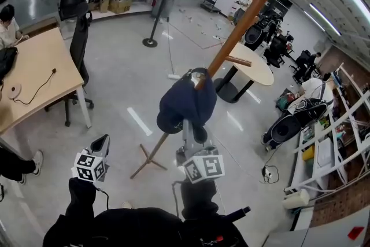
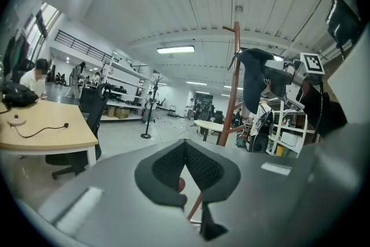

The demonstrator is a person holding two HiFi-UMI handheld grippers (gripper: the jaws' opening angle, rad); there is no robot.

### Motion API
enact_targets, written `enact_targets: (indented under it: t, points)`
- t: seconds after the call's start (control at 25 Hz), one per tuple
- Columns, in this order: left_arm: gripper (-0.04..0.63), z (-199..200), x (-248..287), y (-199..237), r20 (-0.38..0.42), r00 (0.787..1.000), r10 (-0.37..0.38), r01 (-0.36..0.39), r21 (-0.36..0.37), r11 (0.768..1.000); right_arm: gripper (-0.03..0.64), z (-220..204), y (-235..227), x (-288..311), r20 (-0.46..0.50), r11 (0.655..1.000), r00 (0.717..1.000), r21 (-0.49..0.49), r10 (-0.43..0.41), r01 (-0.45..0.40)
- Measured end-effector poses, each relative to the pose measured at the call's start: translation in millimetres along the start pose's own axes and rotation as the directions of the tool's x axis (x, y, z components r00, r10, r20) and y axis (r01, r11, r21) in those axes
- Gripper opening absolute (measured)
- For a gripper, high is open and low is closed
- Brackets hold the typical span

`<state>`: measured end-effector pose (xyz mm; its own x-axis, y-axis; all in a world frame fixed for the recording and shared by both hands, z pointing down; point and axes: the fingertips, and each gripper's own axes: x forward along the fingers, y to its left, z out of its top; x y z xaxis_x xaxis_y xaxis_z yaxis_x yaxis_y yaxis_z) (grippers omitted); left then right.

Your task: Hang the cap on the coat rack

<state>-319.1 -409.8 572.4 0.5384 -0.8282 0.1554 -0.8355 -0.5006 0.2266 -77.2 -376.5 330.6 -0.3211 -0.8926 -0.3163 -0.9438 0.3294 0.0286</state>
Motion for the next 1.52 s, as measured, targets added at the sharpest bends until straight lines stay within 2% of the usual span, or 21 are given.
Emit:
enact_targets:
  t: [0.4, 1.52]
  points:
    - [0.002, -5.4, -9.5, 25.0, 0.002, 1.0, 0.028, -0.028, -0.014, 1.0, 0.011, -15.0, -8.9, 2.7, -0.017, 0.998, 0.998, 0.012, -0.054, 0.054]
    - [0.002, -15.1, 1.5, 36.0, -0.033, 0.999, 0.039, -0.039, -0.019, 0.999, 0.011, -59.5, -38.6, 9.4, -0.074, 0.99, 0.99, 0.061, -0.121, 0.125]
